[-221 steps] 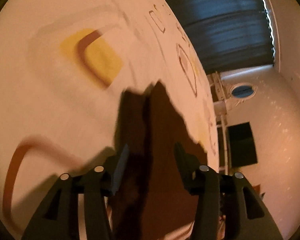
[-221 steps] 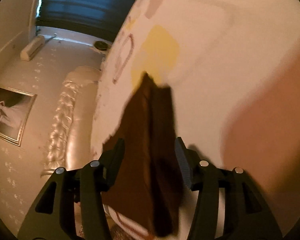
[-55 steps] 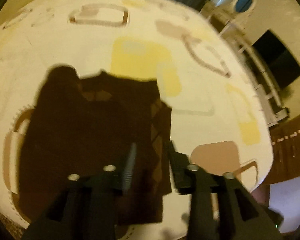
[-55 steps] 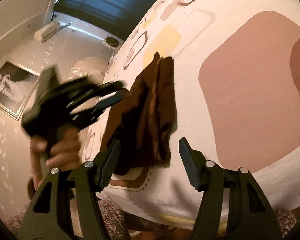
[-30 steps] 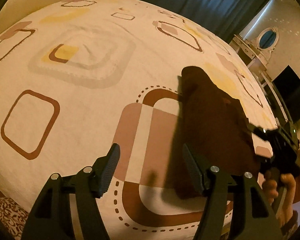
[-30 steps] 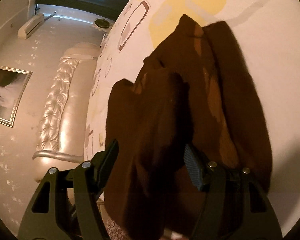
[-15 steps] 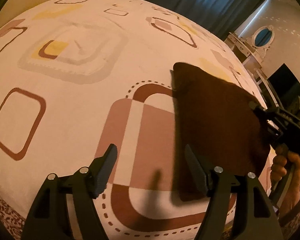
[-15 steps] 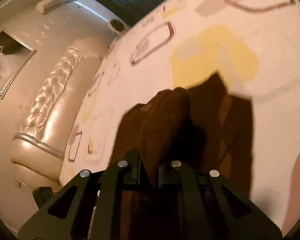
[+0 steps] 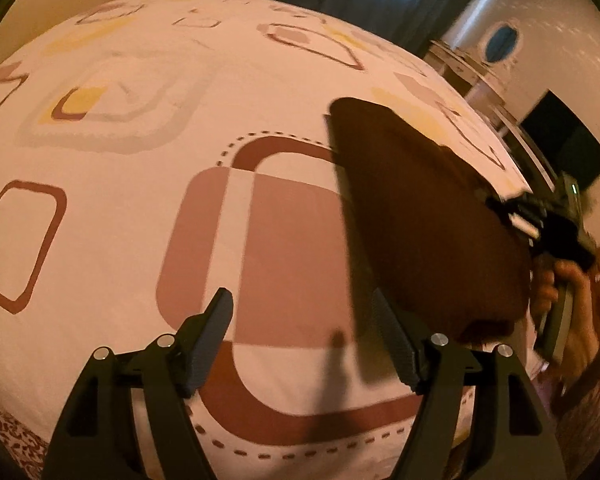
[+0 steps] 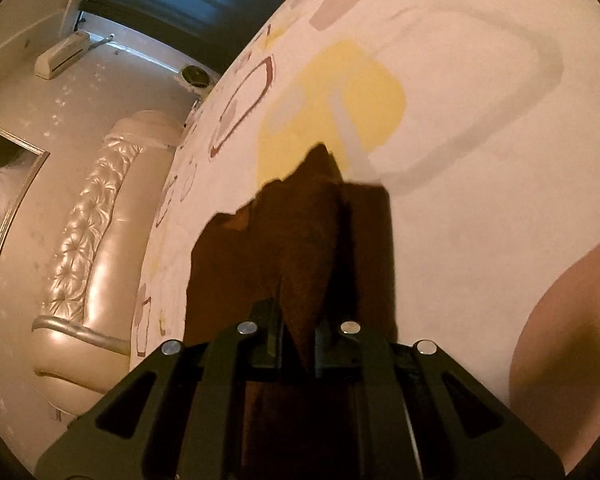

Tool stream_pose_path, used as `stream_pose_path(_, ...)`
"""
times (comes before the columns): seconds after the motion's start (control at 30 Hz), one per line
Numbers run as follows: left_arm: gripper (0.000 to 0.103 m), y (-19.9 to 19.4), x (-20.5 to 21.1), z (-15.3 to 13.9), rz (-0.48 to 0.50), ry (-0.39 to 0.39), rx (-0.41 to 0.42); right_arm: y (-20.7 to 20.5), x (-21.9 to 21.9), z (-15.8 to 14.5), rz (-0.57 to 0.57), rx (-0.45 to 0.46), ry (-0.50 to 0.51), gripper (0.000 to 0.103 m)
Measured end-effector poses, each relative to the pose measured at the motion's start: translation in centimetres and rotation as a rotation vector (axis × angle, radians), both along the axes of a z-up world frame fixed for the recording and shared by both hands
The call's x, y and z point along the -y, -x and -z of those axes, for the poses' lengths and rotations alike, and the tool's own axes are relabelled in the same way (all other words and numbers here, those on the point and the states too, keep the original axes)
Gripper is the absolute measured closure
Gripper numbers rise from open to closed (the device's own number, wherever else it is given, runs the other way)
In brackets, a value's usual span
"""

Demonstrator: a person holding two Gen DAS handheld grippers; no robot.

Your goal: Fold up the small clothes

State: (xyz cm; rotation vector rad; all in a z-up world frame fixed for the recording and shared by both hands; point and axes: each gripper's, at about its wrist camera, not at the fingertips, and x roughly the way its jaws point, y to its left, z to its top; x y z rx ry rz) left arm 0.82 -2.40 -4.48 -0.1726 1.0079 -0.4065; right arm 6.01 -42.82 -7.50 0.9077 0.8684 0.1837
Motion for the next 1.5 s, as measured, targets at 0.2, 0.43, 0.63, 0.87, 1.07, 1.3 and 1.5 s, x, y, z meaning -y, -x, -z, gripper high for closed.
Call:
stream_pose_path(0.2,0.032,1.3,1.1,-0.1,0.049,-0.02,0.032,0.7,-0.3,0.0,0.014,-0.016,0.001,0.093)
stream_pose_path(0.43,0.032,1.7,-0.4,-0.6,0.018,-0.019,0.072,5.8,-0.1,-1.5,-0.011,-0.003,-0.142,0.062)
stream_pose_path(0.63,0.032,2.9,-0.1,-0.3,0.028,-0.051,0.104,11.0,-1.3,-1.5,-0.08,-0.062,-0.164,0.059)
stream_pose_path(0.87,0.032,4.6,2.5,-1.3,0.101,-0.149,0.236,12.4,-2.4,-0.2,-0.093,-0.101,-0.221,0.059)
stream_pose_path(1.07,0.032,4.8,3.9,-1.2,0.126,-0.179,0.261,13.1,-1.9,-0.3,-0.057,-0.104,-0.299,0.059)
stream_pose_path(1.3,0.03,5.0,5.1,-0.5,0.179,-0.219,0.285,13.4,-1.6,0.4,-0.035,-0.118,-0.375,0.056)
stream_pose_path(1.5,0.03,4.9,5.8,0.3,0.204,-0.225,0.276,12.4,-2.6,0.9,-0.054,-0.125,-0.372,0.066)
